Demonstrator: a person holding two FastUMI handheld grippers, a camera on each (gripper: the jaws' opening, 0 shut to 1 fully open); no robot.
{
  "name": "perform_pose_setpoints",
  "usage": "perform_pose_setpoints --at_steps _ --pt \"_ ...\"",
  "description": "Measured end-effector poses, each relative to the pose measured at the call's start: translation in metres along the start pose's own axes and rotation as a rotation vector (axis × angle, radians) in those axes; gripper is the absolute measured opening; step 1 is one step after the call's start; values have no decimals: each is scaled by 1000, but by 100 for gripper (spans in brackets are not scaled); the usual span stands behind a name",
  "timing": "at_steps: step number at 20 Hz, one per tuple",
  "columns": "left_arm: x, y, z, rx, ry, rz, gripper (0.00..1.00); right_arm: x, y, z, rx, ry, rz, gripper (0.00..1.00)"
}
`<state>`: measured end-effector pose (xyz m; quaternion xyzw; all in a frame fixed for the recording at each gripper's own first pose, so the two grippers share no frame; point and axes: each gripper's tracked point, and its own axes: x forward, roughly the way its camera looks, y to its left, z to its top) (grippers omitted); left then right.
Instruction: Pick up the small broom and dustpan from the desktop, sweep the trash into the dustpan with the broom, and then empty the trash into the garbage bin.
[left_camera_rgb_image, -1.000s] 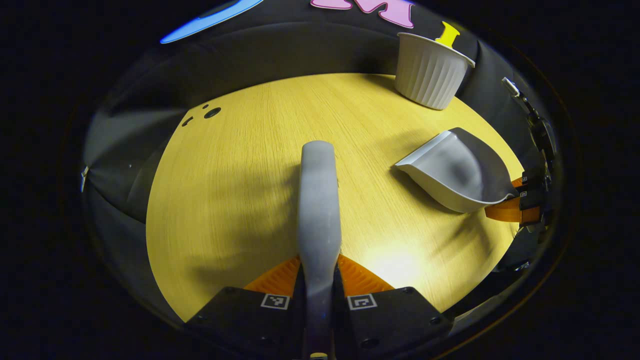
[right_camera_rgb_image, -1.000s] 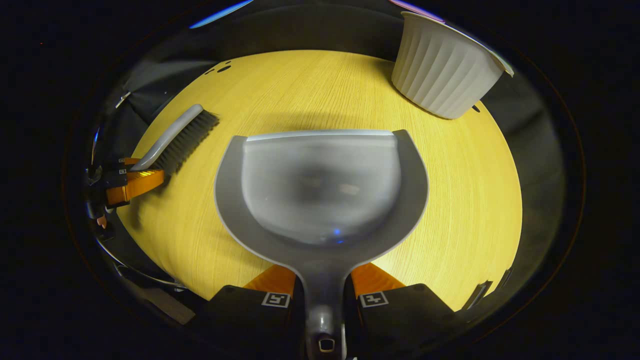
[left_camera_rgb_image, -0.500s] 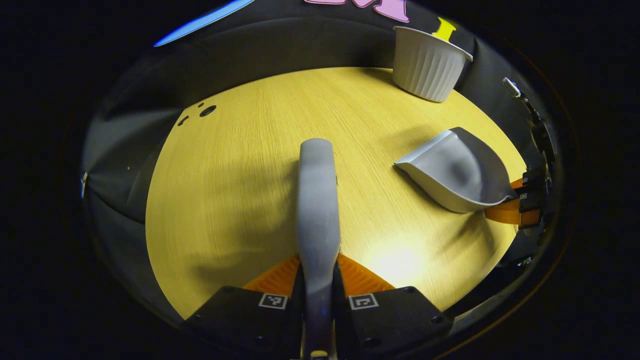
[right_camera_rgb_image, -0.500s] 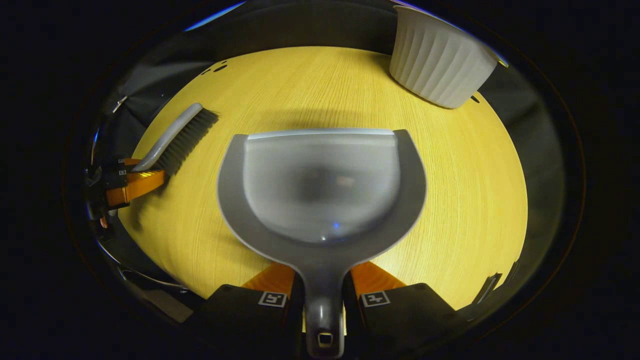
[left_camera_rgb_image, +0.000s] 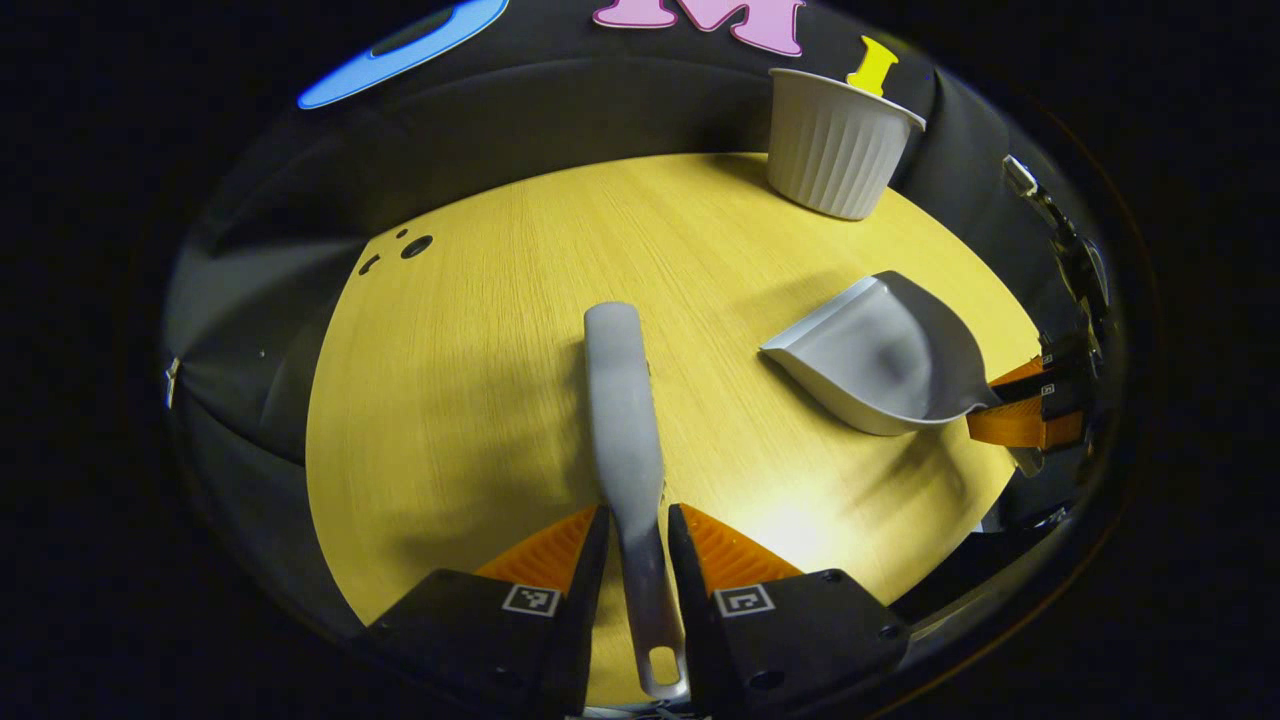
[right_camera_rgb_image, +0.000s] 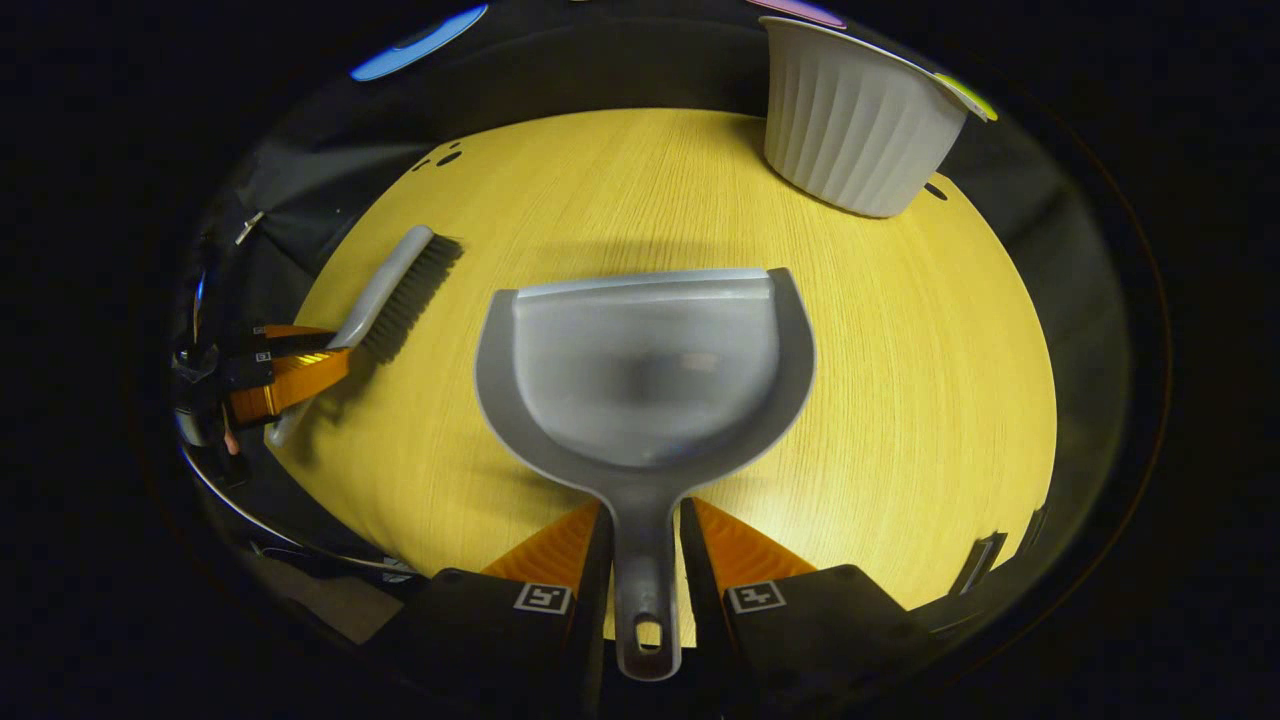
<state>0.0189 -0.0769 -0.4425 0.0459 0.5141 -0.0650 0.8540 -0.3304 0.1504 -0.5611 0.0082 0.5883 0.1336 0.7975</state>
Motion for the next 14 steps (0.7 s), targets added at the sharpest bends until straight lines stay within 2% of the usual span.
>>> perform_pose_setpoints --at_steps 4,7,14 --pt "-21 -1 11 8 -38 -1 45 -36 -1 14 10 -57 24 40" --pt "-44 -2 26 -2 -99 2 43 -67 0 35 29 -156 33 39" --pt "-102 -6 95 -25 -408 -8 43 -145 20 110 -34 -475 17 39"
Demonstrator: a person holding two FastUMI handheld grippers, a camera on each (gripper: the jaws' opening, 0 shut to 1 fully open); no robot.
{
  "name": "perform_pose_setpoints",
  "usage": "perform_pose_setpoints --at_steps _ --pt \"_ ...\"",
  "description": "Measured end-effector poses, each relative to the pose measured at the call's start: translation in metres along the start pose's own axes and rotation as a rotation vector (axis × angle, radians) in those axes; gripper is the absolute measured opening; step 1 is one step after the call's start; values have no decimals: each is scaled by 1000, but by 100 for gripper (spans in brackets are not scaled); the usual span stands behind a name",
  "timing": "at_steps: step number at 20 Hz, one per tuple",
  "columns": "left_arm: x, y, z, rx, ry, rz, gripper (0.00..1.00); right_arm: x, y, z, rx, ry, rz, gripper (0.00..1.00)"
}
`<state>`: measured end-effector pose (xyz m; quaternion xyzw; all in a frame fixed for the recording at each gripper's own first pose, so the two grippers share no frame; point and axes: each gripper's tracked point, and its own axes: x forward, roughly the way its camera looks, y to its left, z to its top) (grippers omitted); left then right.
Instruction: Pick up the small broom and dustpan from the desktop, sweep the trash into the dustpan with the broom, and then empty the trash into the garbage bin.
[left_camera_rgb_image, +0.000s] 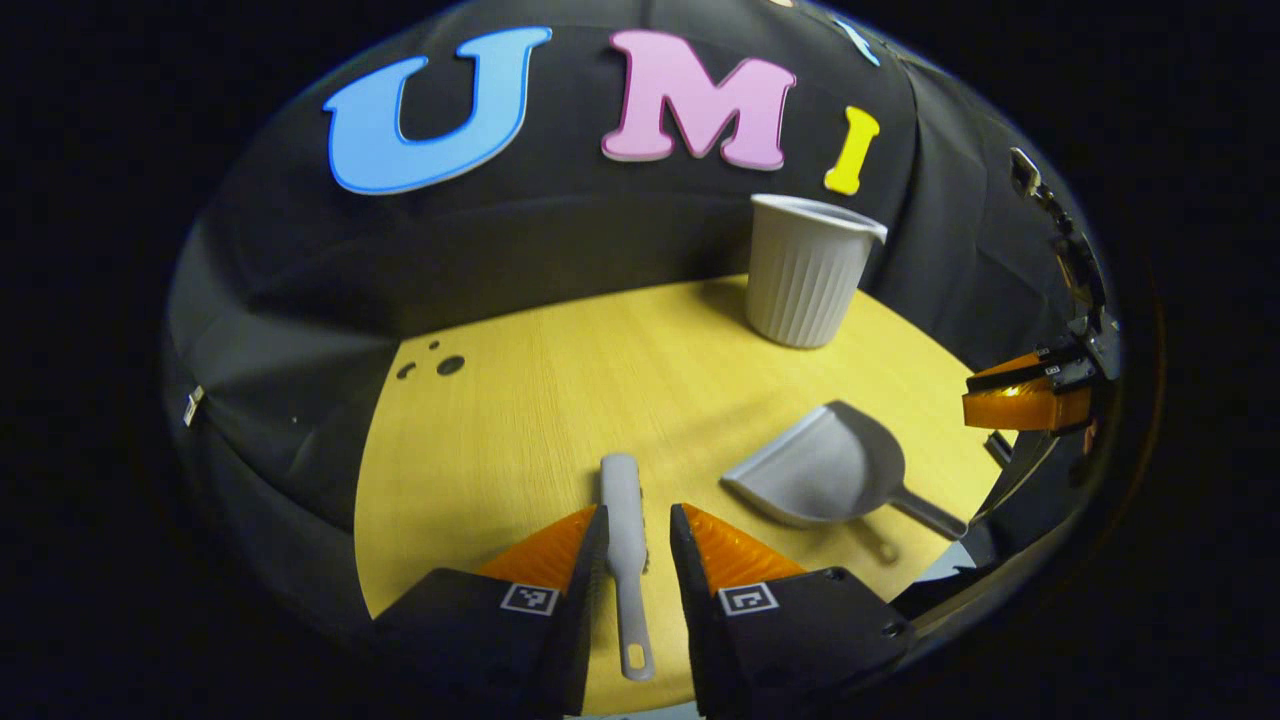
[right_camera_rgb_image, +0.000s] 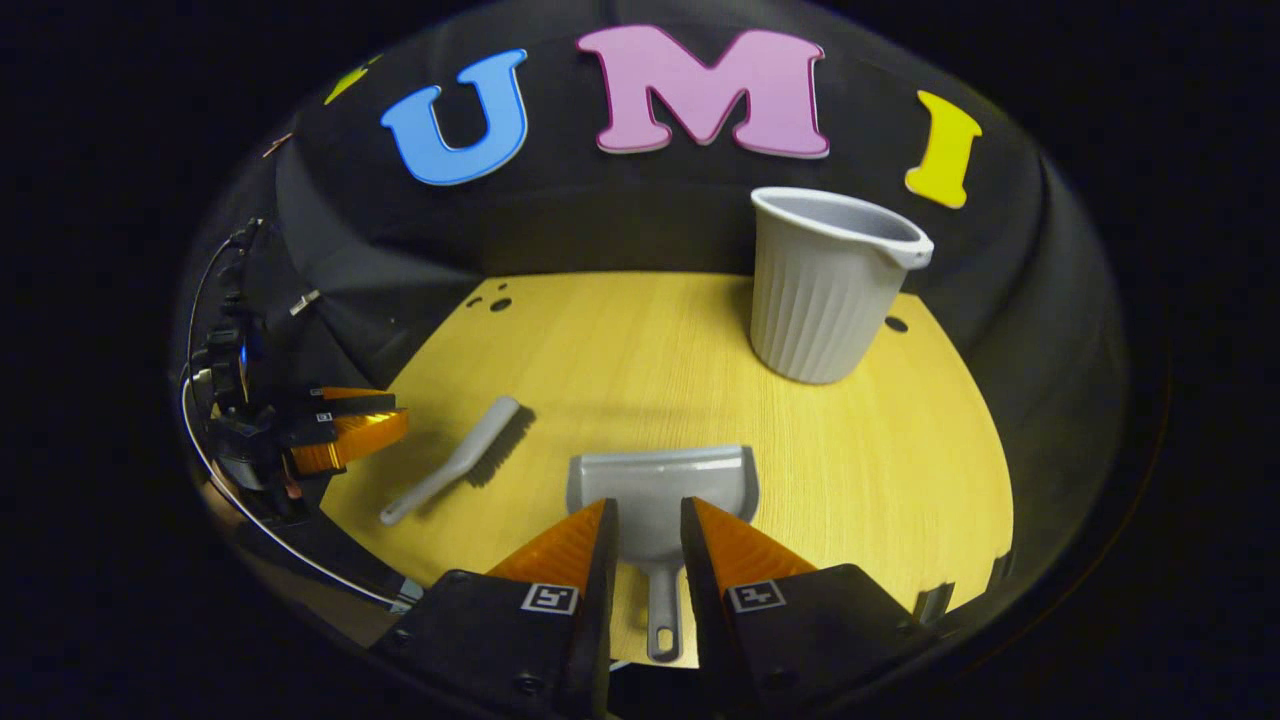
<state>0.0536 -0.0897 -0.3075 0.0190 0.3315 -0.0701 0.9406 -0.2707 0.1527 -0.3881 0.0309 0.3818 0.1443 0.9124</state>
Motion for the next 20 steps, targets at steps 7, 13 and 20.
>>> perform_pose_setpoints --at_steps 7,13,20 --pt "-40 -5 80 8 -258 6 45 -39 16 86 -63 -290 -12 39" --pt "-59 -12 108 8 -376 3 47 -57 11 116 -90 -430 -70 39" --pt "-55 -17 110 15 -362 -22 47 -56 9 116 -70 -402 -85 38"
